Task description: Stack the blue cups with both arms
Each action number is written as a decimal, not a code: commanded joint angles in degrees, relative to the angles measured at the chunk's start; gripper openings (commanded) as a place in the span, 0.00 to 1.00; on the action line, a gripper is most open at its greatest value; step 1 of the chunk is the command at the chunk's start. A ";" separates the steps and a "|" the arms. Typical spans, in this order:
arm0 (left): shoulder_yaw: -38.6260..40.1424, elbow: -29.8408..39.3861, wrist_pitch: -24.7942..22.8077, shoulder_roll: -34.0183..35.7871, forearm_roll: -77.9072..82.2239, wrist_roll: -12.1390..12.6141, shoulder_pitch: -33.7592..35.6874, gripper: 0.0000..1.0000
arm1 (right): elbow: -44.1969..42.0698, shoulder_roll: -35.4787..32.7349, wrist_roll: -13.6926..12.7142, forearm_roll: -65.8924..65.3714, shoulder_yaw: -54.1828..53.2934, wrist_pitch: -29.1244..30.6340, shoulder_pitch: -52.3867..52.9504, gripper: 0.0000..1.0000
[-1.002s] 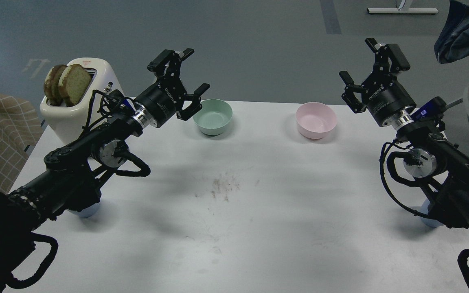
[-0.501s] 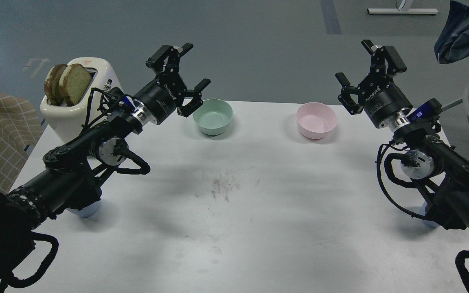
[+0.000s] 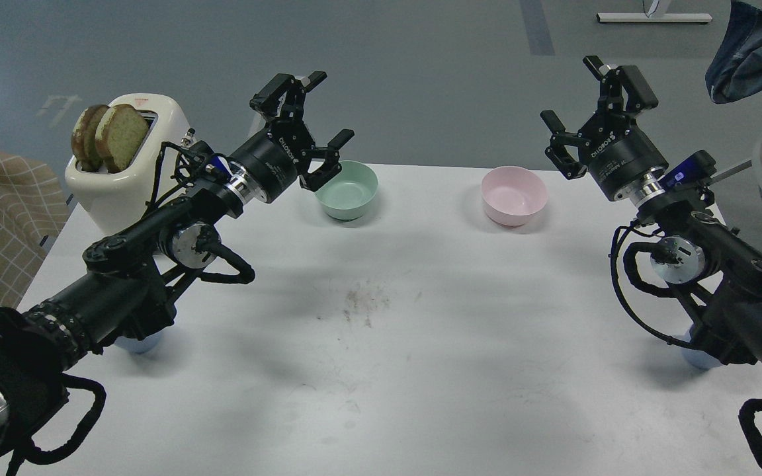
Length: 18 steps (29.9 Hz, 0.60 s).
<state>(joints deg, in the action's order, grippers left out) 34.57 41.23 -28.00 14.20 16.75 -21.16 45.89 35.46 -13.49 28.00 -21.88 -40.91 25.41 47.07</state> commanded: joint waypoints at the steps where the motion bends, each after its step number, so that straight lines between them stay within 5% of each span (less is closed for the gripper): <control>1: -0.03 -0.72 0.00 -0.49 -0.05 -0.02 1.39 0.98 | -0.13 -0.22 0.00 0.00 0.30 -0.01 0.75 1.00; 18: -0.03 -0.10 0.00 0.30 -0.32 -0.10 1.31 0.98 | 0.57 -2.50 0.00 0.09 0.39 0.60 0.66 1.00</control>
<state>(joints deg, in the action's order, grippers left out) 34.46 41.02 -28.00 14.50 16.44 -21.18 47.25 35.76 -15.83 28.00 -21.82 -40.49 25.59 47.73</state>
